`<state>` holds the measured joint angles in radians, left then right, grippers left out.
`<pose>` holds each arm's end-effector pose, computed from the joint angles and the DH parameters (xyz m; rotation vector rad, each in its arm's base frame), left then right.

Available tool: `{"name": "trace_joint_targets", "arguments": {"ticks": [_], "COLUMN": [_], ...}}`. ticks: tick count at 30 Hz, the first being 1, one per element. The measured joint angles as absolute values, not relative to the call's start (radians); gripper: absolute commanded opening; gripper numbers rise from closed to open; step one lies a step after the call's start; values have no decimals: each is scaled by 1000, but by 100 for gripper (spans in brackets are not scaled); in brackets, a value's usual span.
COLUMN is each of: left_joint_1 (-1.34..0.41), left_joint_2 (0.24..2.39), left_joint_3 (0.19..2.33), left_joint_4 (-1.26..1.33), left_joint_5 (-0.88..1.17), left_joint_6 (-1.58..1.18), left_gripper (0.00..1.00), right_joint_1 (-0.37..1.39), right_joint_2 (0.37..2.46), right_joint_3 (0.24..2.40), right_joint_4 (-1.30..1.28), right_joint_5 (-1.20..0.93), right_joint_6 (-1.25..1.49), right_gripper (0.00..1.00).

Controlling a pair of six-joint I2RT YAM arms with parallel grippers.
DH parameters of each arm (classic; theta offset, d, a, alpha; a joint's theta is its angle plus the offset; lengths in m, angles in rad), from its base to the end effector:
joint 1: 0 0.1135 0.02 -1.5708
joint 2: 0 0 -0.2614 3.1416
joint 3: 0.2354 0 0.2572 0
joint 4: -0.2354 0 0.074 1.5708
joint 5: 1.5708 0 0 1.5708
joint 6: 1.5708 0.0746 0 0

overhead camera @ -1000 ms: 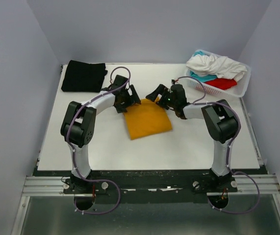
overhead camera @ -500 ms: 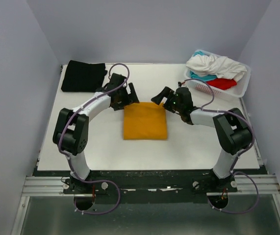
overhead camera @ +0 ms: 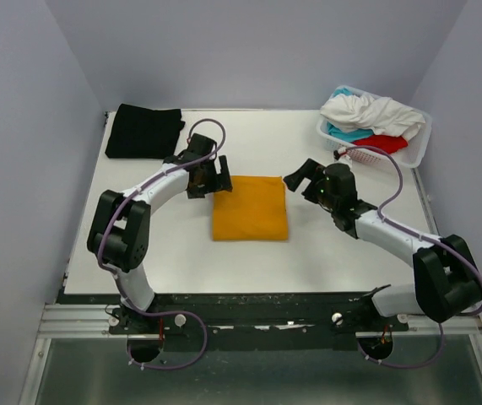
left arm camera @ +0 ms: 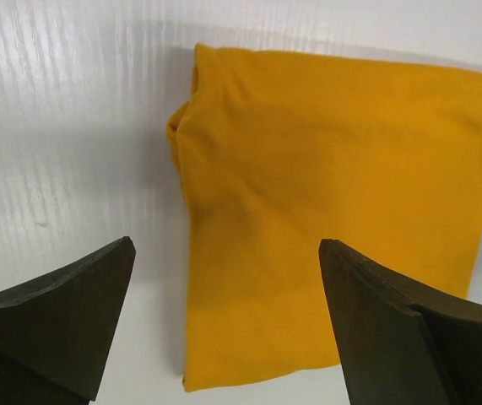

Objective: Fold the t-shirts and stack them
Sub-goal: Put the neatly folded tshirt into the corner of the board with the left arm

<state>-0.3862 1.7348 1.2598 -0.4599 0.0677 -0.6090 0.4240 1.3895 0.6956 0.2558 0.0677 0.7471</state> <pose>0.3693 -0.1556 0.1909 -0.2575 2.5598 -0.4807 0.3101 0.1344 0.1938 0.3776 2.0393 0.6701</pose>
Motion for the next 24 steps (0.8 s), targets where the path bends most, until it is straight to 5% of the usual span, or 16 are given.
{"name": "trace_joint_targets", "arguments": {"ticks": [7,17,20,24], "left_joint_1": [-392,-464,-492,-535], "left_joint_2": [1820,1870,1892,1942], "left_joint_3": [1233,1239,1264,1313], "left_joint_4": [-482,-487,-487,-476], "left_joint_5": [82,90,92,103], "left_joint_6": [-620,-689,-703,-725], "left_gripper": [70,63,48,13], "right_joint_1": [424,424,424,424], "right_joint_2": [1317,1266,1247,1233], "right_joint_3": [689,659,653,649], "right_joint_4": [229,189,189,186], "right_joint_5": [102,146,149,150], "right_joint_6": [746,744,743,743], "right_gripper": [100,100,100,100]}}
